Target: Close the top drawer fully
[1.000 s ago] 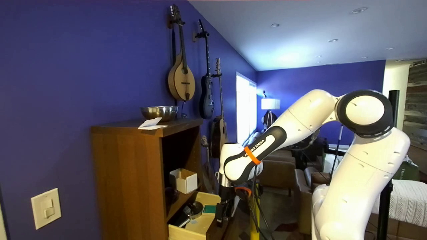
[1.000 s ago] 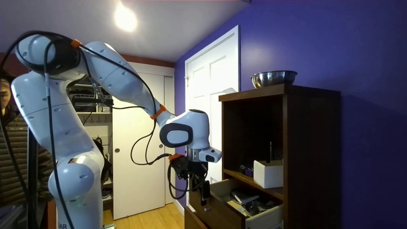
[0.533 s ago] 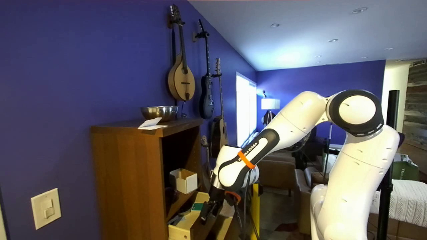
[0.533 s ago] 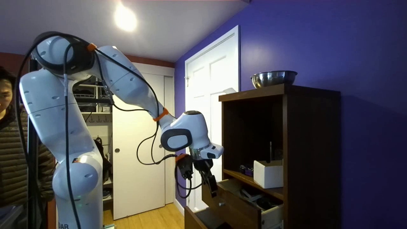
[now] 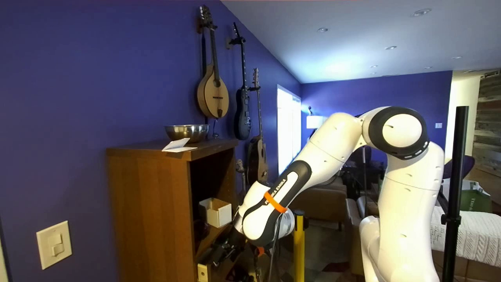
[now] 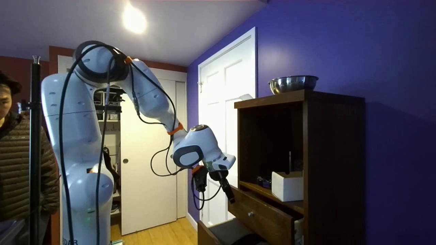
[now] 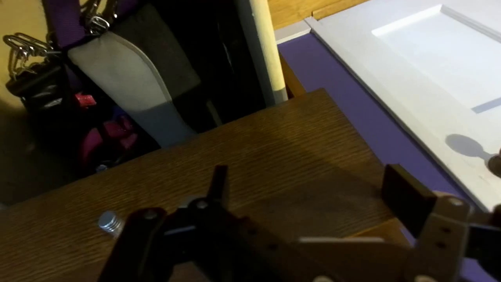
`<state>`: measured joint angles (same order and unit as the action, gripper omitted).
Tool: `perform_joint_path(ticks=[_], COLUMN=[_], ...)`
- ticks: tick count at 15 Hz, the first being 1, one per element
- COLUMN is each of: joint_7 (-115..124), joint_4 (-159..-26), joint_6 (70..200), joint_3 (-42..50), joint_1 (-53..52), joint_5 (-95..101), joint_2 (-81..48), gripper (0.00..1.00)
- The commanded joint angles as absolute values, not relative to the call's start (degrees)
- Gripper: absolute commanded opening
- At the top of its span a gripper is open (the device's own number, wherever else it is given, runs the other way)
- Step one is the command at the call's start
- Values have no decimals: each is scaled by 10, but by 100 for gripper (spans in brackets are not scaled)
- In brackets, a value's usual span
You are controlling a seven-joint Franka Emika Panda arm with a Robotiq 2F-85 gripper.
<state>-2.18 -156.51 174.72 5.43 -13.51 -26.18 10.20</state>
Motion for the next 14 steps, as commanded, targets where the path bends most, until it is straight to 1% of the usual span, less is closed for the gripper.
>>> perform_joint_path(ticks=[1, 5, 6, 7, 8, 10, 14], joint_7=[0, 21, 21, 22, 3, -72, -174], joint_4=[-1511, -1469, -1471, -1481, -1506, -1563, -1599], joint_6=[1814, 1845, 1820, 1773, 1700, 1617, 1433], joint_3=[57, 58, 60, 68, 71, 82, 159], joint_1=[-148, -141, -136, -131, -127, -118, -99], joint_5=[-293, -288, -276, -260, -259, -301, -261], joint_2=[21, -29, -26, -14, 37, 114, 220], gripper=[100, 100, 100, 100, 100, 100, 100])
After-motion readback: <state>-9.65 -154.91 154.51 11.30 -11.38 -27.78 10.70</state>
